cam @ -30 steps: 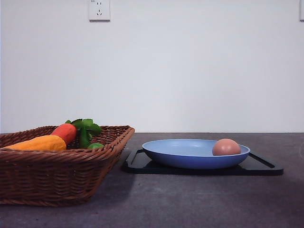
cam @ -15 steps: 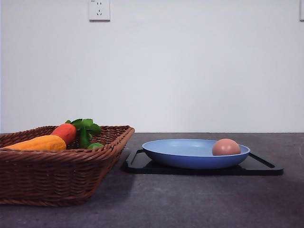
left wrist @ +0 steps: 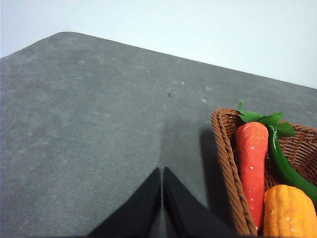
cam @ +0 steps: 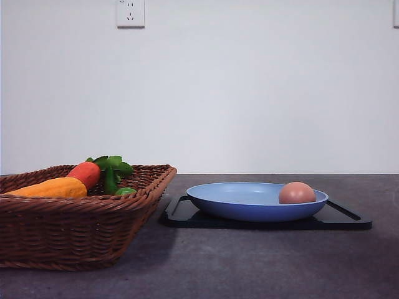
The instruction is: Transfer egg from basket to plate and serve
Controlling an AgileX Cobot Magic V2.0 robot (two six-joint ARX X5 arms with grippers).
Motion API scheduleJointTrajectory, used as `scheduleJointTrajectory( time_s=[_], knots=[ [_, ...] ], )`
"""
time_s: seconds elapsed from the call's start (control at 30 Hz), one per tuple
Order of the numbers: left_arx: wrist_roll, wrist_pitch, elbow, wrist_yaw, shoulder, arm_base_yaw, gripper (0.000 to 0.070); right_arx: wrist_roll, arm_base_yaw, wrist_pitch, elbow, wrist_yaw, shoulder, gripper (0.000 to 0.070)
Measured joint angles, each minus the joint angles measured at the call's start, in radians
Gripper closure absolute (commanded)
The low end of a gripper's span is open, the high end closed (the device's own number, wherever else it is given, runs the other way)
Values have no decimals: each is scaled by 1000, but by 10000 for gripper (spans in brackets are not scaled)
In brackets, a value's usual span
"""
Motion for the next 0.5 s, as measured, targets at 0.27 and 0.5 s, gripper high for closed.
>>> scheduleJointTrajectory(
  time_s=[0.27,0.5],
  knots=[
    [0,0,0,0,0,0,700,0,0,0,0,0,0,700],
    [0,0,0,0,0,0,700,0,0,0,0,0,0,700]
  ],
)
